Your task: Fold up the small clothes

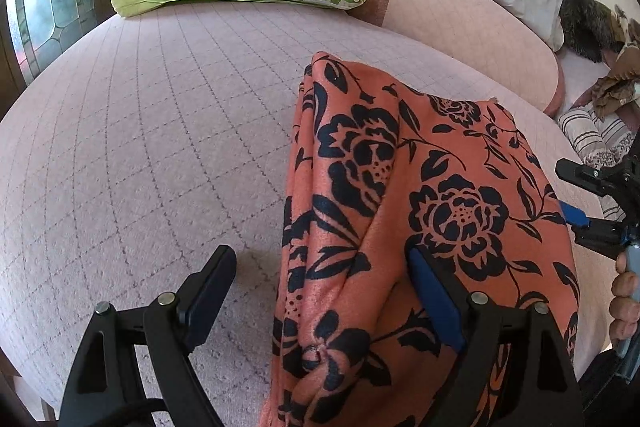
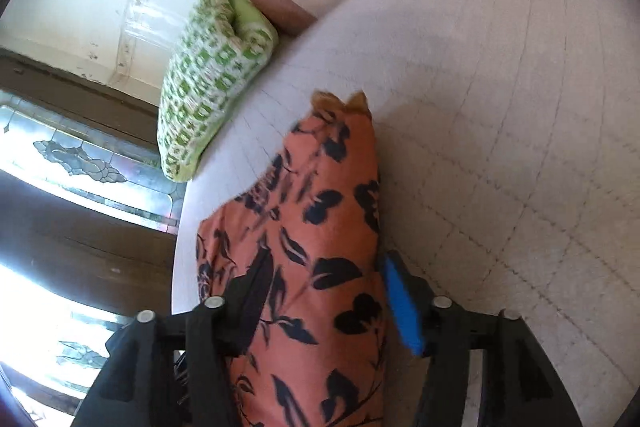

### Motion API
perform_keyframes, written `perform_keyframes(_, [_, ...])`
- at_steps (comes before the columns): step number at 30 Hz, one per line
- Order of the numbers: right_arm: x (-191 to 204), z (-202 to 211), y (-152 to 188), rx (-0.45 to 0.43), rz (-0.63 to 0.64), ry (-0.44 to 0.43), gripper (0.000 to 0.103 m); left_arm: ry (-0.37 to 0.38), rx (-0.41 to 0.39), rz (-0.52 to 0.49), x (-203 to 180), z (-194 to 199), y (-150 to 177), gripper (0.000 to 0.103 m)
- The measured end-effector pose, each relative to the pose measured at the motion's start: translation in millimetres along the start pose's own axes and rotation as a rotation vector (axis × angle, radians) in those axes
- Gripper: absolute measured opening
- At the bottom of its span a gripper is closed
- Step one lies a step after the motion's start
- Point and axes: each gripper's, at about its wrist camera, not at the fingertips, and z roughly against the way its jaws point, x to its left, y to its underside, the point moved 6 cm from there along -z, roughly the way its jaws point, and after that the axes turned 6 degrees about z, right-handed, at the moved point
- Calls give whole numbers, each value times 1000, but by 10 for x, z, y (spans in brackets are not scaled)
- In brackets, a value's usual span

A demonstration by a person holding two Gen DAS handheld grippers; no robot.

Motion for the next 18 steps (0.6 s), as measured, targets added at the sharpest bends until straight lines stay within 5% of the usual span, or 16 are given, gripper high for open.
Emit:
perform_keyframes(2, [-10, -116, 81, 57, 24, 24, 60, 1, 0, 0, 11, 11, 2, 89])
perform_keyframes(4, [-53, -374, 115, 129, 22, 44, 38, 6, 0, -1, -10, 27, -1, 89])
perform_keyframes(7, [-48, -243, 135, 69, -24, 4, 36, 7, -6, 2, 15, 67, 9, 89])
perform_keyframes(9, [-17, -196, 154, 39, -4, 11, 41, 7, -7, 4, 12, 79, 19, 89])
perform_keyframes(10, [-102, -241, 184, 55, -30, 28, 66, 7, -7, 4, 15, 80, 22, 89])
perform_keyframes(13, [-168, -155, 204, 37, -92, 8, 66, 24, -11, 20, 41, 133, 25, 89])
perform_keyframes(18, [320, 421, 237, -87, 147, 87, 66, 60, -100, 48, 172, 520, 16, 88])
